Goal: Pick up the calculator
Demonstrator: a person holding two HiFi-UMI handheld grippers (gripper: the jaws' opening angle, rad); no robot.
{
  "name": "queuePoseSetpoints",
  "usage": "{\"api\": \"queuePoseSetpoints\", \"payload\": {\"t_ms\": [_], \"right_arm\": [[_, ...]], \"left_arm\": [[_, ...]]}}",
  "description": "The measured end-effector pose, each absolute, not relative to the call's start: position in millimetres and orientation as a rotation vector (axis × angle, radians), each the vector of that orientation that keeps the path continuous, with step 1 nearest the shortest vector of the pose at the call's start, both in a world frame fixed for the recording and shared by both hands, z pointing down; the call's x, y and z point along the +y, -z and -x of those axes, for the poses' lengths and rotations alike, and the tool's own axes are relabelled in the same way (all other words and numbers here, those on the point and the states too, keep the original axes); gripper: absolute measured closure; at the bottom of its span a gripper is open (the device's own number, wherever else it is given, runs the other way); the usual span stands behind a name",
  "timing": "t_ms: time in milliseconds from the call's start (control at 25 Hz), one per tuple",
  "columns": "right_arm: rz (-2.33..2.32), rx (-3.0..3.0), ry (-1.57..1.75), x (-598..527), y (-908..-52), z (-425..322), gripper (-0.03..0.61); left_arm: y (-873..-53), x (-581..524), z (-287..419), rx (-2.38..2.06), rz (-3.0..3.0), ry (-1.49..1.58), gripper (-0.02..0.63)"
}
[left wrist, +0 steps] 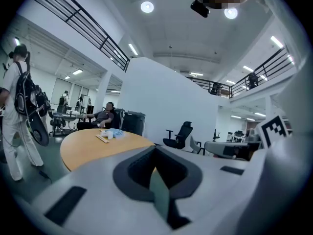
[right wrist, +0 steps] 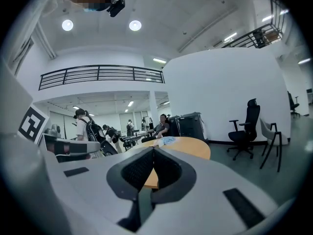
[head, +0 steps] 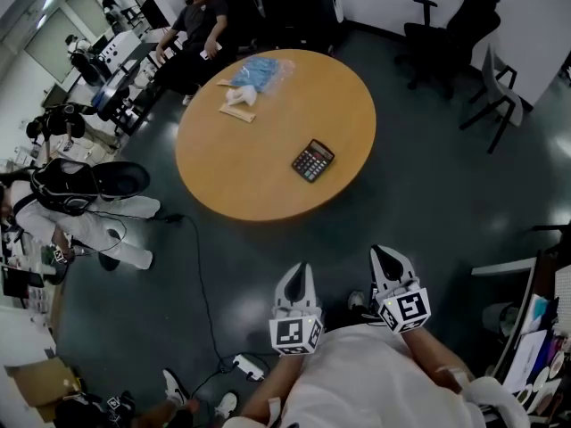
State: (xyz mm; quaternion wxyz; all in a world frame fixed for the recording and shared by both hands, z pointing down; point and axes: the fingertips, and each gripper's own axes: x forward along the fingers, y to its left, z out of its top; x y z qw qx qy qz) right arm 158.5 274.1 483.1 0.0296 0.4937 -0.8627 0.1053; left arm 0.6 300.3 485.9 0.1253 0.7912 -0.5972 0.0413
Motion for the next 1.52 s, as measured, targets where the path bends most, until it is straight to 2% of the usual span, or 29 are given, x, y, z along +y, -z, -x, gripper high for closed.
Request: {"api": "queuePoseSetpoints", "payload": {"t_ms": [280, 720, 1000, 1520], "right_arm": [[-1.497, -2.645, -0.386, 225.4, -507.5, -157.7, 0.563], [-1.543, -2.58, -0.378, 62.8, -538.4, -111.0, 0.563], [-1.554, -2.518, -0.428, -27.5, -562.8, -101.3, 0.563], [-1.333, -2.36, -0.704, -128.6, -708.0, -107.8, 0.561]], "left_arm": [[-493.9, 269.9, 3.0, -1.757, -2.283, -0.135, 0.607], [-486.9, 111.8, 55.1, -1.659, -2.385, -0.081, 0.607], [-486.4, 47.8, 80.5, -1.618, -2.384, -0.084, 0.607], [-500.8, -13.1, 78.8, -1.639, -2.321, -0.133, 0.607]]}}
